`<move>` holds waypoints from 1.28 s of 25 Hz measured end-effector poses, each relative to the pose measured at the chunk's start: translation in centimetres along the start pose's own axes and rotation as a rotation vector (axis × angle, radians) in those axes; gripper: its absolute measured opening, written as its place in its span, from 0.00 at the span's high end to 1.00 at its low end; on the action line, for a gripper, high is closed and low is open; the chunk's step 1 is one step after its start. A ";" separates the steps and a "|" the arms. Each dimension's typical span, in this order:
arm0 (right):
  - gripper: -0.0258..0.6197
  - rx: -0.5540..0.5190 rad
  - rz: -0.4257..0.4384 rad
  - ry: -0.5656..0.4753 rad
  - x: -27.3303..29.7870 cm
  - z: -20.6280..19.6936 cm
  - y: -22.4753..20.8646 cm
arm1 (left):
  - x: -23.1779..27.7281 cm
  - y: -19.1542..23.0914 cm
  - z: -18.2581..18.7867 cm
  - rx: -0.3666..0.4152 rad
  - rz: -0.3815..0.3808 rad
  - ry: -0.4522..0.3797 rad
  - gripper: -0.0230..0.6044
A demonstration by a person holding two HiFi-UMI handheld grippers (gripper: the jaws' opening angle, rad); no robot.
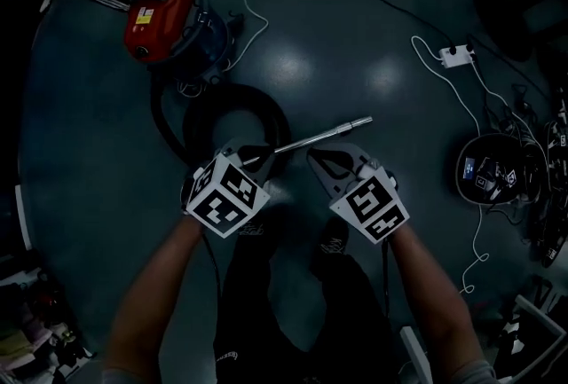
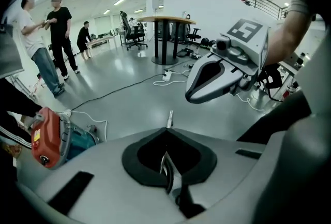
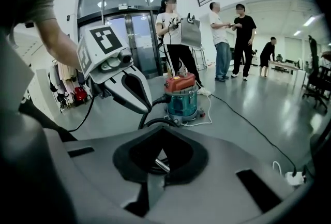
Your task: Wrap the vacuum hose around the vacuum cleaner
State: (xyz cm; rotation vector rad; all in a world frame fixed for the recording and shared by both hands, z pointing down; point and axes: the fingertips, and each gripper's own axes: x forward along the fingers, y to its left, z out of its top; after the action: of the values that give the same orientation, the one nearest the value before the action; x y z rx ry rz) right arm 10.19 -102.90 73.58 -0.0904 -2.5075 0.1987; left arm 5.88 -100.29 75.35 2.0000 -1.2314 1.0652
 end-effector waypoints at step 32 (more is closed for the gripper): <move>0.95 0.231 -0.413 -0.335 -32.1 25.3 17.7 | -35.2 -18.3 18.1 -0.127 -0.018 -0.429 0.95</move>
State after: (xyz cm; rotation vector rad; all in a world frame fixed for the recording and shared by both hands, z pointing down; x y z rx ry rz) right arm 21.63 -92.03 31.89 0.5949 -2.7407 0.3514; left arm 19.20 -90.28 35.07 2.2015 -1.4489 0.5440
